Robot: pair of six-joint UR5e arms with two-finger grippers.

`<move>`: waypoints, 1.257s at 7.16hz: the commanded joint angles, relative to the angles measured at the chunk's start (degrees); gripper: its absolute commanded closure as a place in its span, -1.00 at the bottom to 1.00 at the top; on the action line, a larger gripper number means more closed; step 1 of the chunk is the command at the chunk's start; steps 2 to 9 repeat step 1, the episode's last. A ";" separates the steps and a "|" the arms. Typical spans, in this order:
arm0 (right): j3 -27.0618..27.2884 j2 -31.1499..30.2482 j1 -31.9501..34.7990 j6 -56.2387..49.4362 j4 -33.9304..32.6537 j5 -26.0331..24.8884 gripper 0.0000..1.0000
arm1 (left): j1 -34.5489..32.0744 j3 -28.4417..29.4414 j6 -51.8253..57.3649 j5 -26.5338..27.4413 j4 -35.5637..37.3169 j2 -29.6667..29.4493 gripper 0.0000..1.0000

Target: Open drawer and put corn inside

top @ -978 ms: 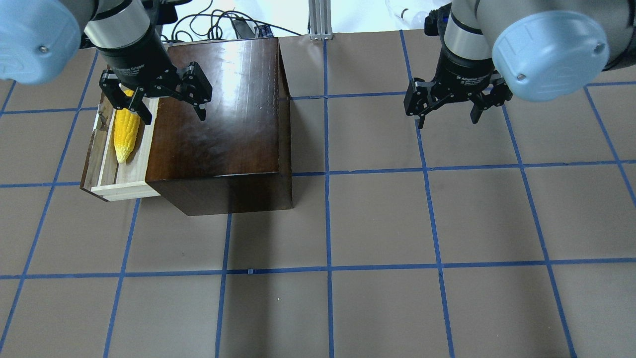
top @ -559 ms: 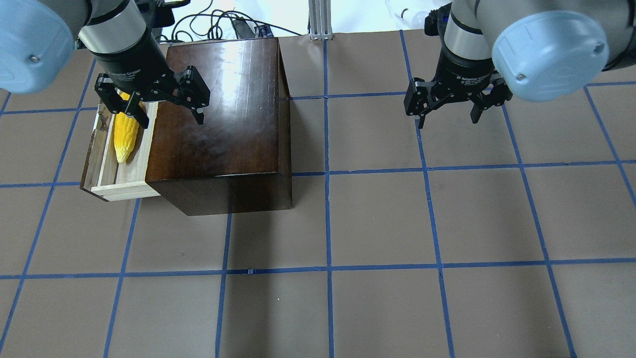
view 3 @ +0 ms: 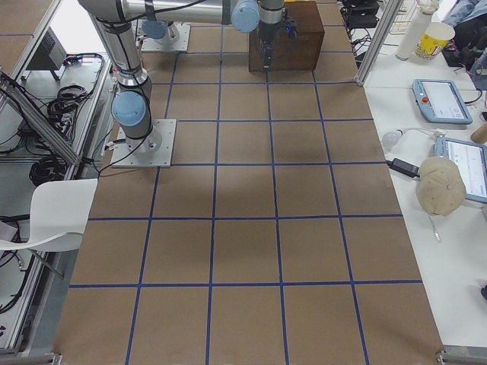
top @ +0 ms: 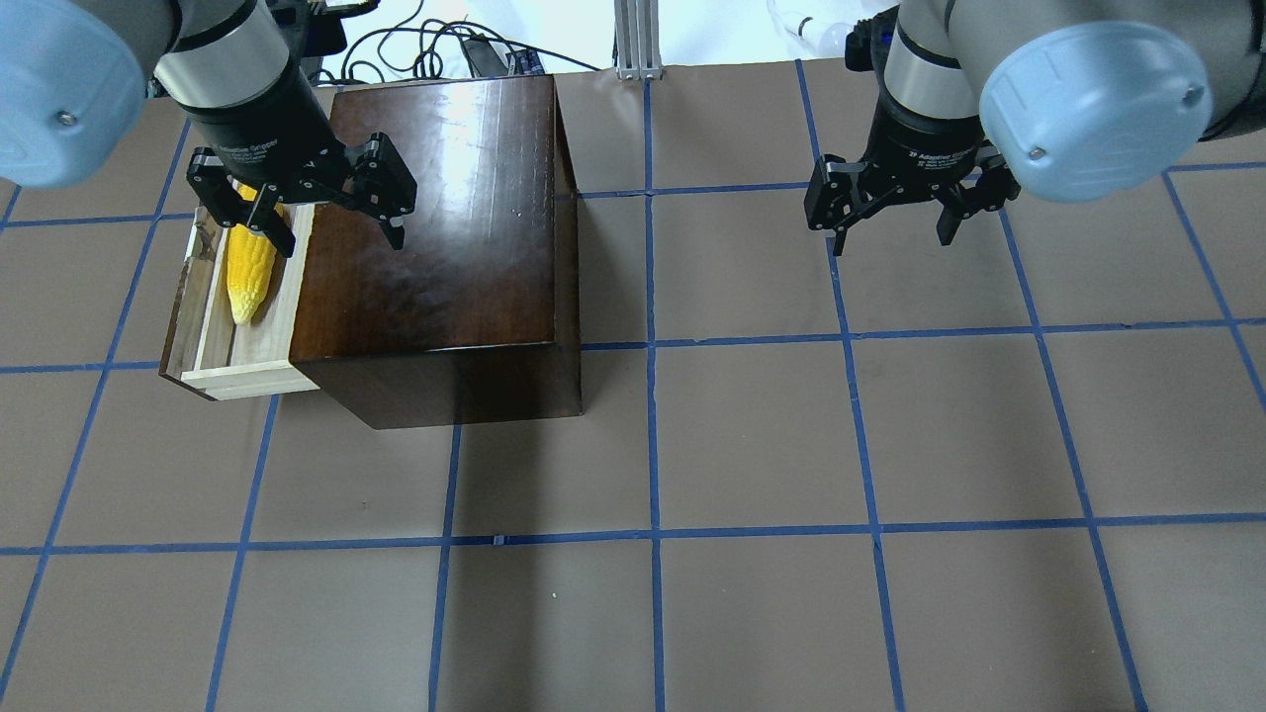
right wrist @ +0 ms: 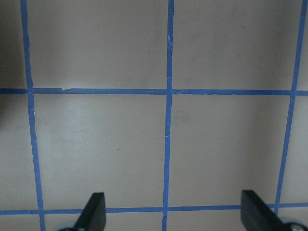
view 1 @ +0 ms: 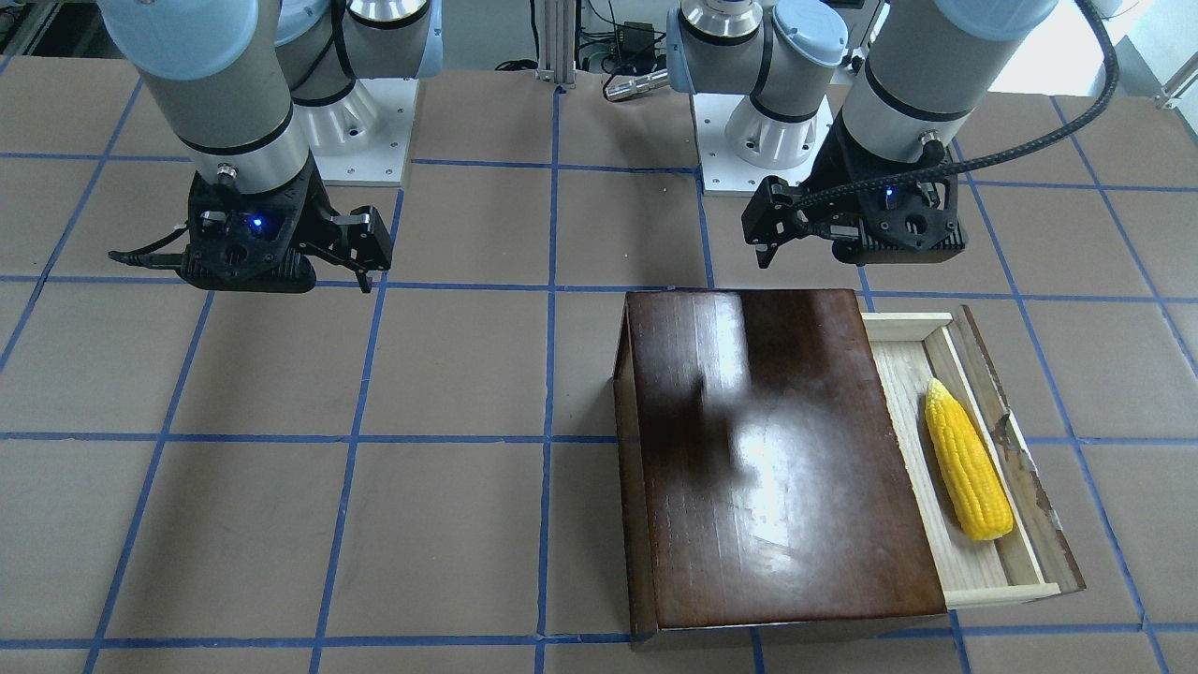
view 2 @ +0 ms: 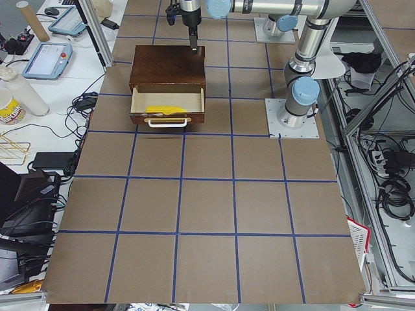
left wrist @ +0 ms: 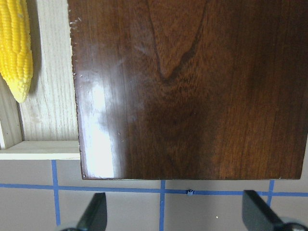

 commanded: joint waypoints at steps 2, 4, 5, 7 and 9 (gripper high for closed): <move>0.00 0.03 0.00 0.00 -0.06 0.00 -1.00 | -0.07 -0.06 0.31 -0.16 0.00 0.00 -1.00; 0.00 0.03 0.00 0.00 -0.06 0.00 -1.00 | -0.07 -0.06 0.31 -0.16 0.00 0.00 -1.00; 0.00 0.03 0.00 0.00 -0.06 0.00 -1.00 | -0.07 -0.06 0.31 -0.16 0.00 0.00 -1.00; 0.00 0.03 0.00 0.00 -0.06 0.00 -1.00 | -0.07 -0.06 0.31 -0.16 0.00 0.00 -1.00; 0.00 0.03 0.00 0.00 -0.06 0.00 -1.00 | -0.07 -0.06 0.31 -0.16 0.00 0.00 -1.00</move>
